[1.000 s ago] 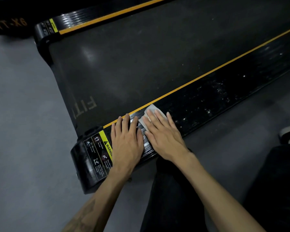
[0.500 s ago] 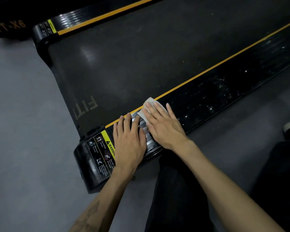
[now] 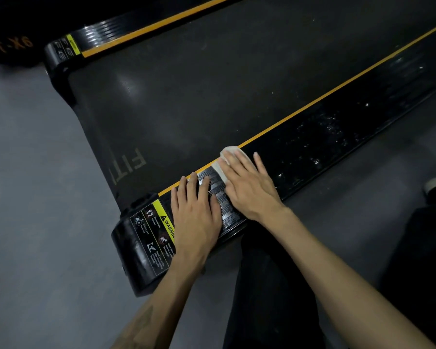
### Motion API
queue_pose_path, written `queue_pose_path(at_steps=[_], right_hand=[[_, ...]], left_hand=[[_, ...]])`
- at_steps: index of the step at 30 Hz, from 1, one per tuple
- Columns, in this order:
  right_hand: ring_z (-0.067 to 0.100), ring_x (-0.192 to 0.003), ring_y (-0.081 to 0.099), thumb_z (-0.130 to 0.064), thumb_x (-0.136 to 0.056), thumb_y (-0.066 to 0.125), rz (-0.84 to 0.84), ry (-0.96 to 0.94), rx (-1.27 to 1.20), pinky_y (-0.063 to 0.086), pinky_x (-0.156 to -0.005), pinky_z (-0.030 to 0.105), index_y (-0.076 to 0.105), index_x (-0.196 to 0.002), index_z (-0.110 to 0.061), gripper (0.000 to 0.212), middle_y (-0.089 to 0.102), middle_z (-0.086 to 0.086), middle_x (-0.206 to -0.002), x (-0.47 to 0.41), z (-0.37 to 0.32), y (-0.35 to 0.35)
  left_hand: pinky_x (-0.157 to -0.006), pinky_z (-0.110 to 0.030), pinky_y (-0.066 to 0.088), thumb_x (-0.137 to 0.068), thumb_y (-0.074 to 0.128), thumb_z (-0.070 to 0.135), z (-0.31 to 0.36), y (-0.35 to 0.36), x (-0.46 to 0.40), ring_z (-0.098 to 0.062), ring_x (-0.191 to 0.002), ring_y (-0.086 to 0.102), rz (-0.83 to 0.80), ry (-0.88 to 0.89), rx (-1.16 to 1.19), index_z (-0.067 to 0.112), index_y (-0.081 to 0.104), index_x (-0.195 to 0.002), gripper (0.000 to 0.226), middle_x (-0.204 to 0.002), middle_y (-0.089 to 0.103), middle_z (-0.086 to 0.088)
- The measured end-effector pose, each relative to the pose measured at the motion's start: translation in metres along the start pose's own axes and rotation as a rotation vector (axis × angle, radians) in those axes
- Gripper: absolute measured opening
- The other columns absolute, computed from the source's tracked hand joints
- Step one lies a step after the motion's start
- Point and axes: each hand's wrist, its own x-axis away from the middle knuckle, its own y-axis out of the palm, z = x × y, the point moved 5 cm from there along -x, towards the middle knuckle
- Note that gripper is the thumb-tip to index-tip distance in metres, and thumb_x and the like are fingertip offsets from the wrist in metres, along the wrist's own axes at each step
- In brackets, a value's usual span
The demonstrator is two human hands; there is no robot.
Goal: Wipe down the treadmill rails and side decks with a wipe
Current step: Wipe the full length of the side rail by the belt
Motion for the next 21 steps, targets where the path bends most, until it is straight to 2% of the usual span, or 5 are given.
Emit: queue_pose_path(at_steps=[3,8,15,17,21], right_hand=[[0.023,-0.158,0.016,-0.039,-0.098,0.008,0.019,0.044,-0.006,0.009,-0.128,0.054,0.031,-0.161,-0.016,0.071,0.022,0.002,-0.17,0.008,-0.003,0.002],[0.017,-0.159,0.011,-0.04,-0.097,0.007,-0.024,-0.079,-0.016,0.005,-0.129,0.049,0.028,-0.163,-0.022,0.071,0.019,-0.004,-0.171,-0.002,-0.014,0.004],[0.021,-0.159,0.013,-0.041,-0.098,0.006,0.037,0.112,-0.016,0.005,-0.129,0.051,0.03,-0.161,-0.013,0.073,0.019,0.003,-0.171,0.007,0.007,-0.001],[0.023,-0.158,0.017,-0.041,-0.1,0.01,0.022,0.052,0.001,0.011,-0.128,0.053,0.033,-0.16,-0.014,0.07,0.022,0.005,-0.17,0.011,-0.003,0.005],[0.017,-0.159,0.011,-0.041,-0.1,0.006,0.001,-0.034,-0.007,0.007,-0.128,0.052,0.028,-0.162,-0.023,0.069,0.017,-0.003,-0.172,0.003,-0.002,0.003]], left_hand=[[-0.12,-0.055,0.03,-0.1,0.043,0.03,0.0,0.001,-0.001,-0.036,-0.146,0.039,0.002,-0.002,0.002,0.011,0.057,-0.138,0.045,-0.152,0.049,-0.017],[-0.121,-0.055,0.03,-0.1,0.045,0.028,0.0,0.002,-0.001,-0.034,-0.147,0.038,-0.002,0.013,0.026,0.01,0.056,-0.14,0.045,-0.152,0.05,-0.015],[-0.126,-0.052,0.021,-0.103,0.038,0.037,0.002,0.006,-0.001,-0.025,-0.154,0.028,-0.067,0.064,0.04,0.012,0.053,-0.147,0.053,-0.159,0.044,-0.008],[-0.128,-0.051,0.017,-0.104,0.037,0.039,0.005,0.006,-0.001,-0.021,-0.156,0.024,-0.081,0.099,0.06,0.015,0.05,-0.15,0.054,-0.162,0.041,-0.005],[-0.129,-0.048,0.011,-0.104,0.036,0.042,0.006,0.006,0.0,-0.017,-0.157,0.018,-0.096,0.125,0.066,0.017,0.046,-0.154,0.056,-0.165,0.036,-0.002]])
